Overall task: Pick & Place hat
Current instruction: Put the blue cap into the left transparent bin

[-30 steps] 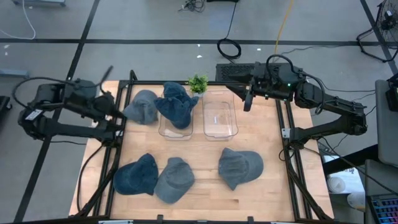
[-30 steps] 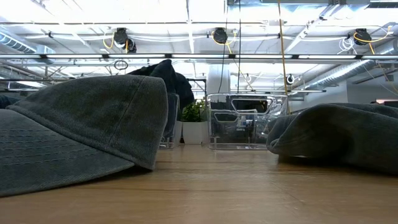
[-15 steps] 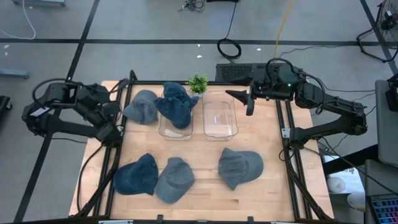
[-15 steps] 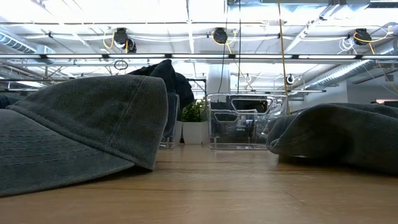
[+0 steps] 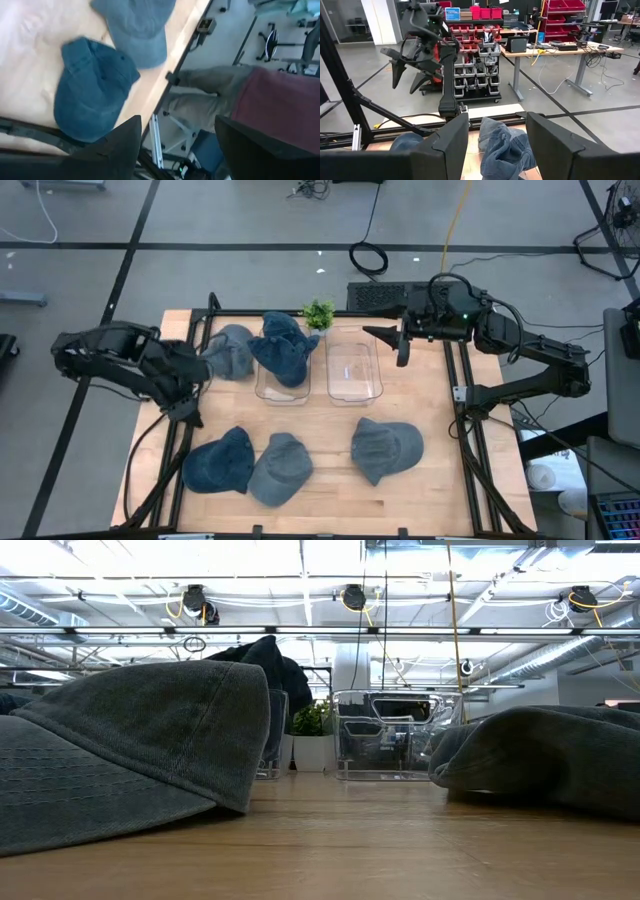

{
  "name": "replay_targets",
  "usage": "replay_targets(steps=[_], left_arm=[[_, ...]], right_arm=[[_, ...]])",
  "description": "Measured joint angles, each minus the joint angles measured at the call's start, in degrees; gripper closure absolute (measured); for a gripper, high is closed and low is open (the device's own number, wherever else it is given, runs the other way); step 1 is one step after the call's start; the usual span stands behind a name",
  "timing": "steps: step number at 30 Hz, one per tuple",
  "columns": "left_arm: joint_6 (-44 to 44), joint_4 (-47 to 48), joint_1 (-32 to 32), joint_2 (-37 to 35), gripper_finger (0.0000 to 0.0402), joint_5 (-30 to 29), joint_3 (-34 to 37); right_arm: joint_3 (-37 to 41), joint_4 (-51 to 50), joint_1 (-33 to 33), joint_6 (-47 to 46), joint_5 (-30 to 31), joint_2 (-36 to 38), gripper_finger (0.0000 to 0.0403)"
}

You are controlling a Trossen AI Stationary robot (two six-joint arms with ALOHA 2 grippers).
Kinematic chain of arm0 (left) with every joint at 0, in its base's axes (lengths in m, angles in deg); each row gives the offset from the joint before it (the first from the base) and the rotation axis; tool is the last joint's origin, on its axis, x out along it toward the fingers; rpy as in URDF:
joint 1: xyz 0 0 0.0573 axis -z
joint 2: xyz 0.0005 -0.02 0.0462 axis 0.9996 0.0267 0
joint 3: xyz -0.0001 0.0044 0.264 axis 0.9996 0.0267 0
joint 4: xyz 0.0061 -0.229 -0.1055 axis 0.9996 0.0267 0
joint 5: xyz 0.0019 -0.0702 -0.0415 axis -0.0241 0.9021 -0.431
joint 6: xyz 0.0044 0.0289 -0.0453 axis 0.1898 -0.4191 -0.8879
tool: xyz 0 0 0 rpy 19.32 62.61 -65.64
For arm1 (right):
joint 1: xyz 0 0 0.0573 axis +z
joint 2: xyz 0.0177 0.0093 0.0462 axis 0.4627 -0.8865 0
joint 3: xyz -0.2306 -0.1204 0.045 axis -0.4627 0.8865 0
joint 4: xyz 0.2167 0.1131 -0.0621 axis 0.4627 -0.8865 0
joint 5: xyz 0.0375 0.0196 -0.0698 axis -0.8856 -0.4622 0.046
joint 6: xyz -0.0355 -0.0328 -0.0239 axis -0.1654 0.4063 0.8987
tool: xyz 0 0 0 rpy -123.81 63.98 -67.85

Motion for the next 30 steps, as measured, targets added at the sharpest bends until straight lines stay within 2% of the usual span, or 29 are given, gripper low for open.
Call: replay_targets(steps=[8, 11, 14, 19, 27, 30], left_arm=[[-0.62, -0.34, 7.25, 3.21, 0.0138, -0.19, 0.02], [-3.86, -1.46, 8.84, 4.09, 0.0135, -2.45, 0.02], [-7.60, -0.97, 9.42, 5.02, 0.0137, -6.35, 0.02], [-6.60, -0.60, 9.86, 7.69, 0.0126, -9.05, 0.02], [-2.19, 8.18, 10.05, 14.61, 0.0093, -13.60, 1.12], [-2.00, 6.51, 10.19, 16.09, 0.0088, -12.33, 4.51]], right_arm=[[0.00, 0.09, 0.58, 1.52, -2.39, 0.04, 0.0218], [0.00, 0.30, 0.59, 1.55, -2.97, 0.04, 0.0218], [0.00, 0.35, 0.59, 1.74, -2.37, 0.07, 0.0218], [0.00, 0.35, 0.57, 3.31, 3.23, 0.07, 0.0218], [0.00, 0.33, 0.59, 3.19, 1.39, 0.07, 0.0218], [0.00, 0.31, 0.59, 3.15, 1.21, 0.07, 0.0218]])
